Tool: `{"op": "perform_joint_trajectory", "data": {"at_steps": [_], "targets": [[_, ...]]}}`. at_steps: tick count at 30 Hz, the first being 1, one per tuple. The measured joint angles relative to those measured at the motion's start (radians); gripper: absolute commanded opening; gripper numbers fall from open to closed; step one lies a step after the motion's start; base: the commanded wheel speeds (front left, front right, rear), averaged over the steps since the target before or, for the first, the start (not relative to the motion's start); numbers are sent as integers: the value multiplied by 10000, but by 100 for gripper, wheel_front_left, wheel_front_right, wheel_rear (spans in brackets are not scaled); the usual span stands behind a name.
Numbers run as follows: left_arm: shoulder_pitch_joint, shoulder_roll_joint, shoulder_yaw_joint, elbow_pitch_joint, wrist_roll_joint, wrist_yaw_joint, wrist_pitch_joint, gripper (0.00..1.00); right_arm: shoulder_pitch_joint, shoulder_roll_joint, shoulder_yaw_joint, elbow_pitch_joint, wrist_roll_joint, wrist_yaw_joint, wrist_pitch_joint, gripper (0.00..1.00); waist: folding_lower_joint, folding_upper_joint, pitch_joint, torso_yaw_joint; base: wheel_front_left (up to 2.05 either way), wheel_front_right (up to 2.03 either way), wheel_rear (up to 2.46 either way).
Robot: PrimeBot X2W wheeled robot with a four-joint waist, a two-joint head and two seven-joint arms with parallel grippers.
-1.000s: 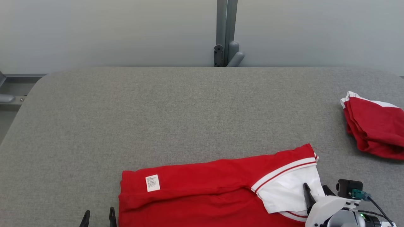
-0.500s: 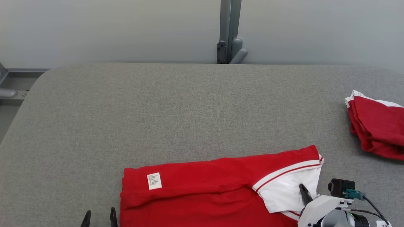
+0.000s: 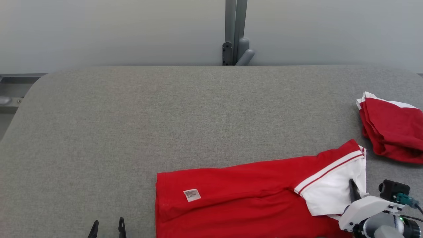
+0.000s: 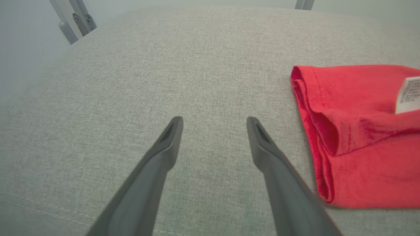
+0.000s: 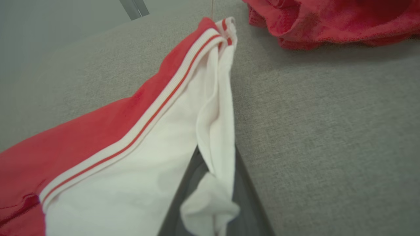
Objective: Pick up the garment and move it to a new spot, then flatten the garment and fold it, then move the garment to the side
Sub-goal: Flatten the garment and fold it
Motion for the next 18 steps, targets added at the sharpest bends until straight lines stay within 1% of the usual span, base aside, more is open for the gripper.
{"op": "perform_joint_trajectory", "data": {"at_steps": [1, 2, 5, 9, 13, 16, 18], "targets": [[0, 0, -65, 10, -46, 12, -2, 100, 226, 190, 343, -663, -127, -12, -2, 0, 0, 0, -12, -102, 0, 0, 0], [0, 0, -65, 10, -46, 12, -2, 100, 226, 190, 343, -663, -127, -12, -2, 0, 0, 0, -12, -102, 0, 0, 0], [-3, 0, -167, 27, -90, 35, 0, 100, 587, 466, 1467, -1578, -38, -12, 0, 0, 0, 0, -42, -268, 0, 0, 0], [-37, -2, -403, 29, -169, 58, -2, 100, 989, 320, 2953, -3032, 717, -12, 449, 0, 0, 0, -88, -468, 0, 0, 0], [-185, -2, -644, 46, -188, 75, -2, 100, 1238, 104, 4100, -4311, 1490, -12, 1179, 0, 0, 0, -122, -477, 0, 0, 0], [-251, -2, -836, 90, -201, 50, -2, 100, 1279, 146, 4892, -4922, 1808, -12, 1622, 0, 0, 0, -114, -315, 0, 0, 0], [-309, -2, -984, 111, -199, 4, 0, 100, 1266, 240, 5336, -5106, 1933, -12, 1753, 0, -1, 0, -102, -154, 0, 0, 0]]}}
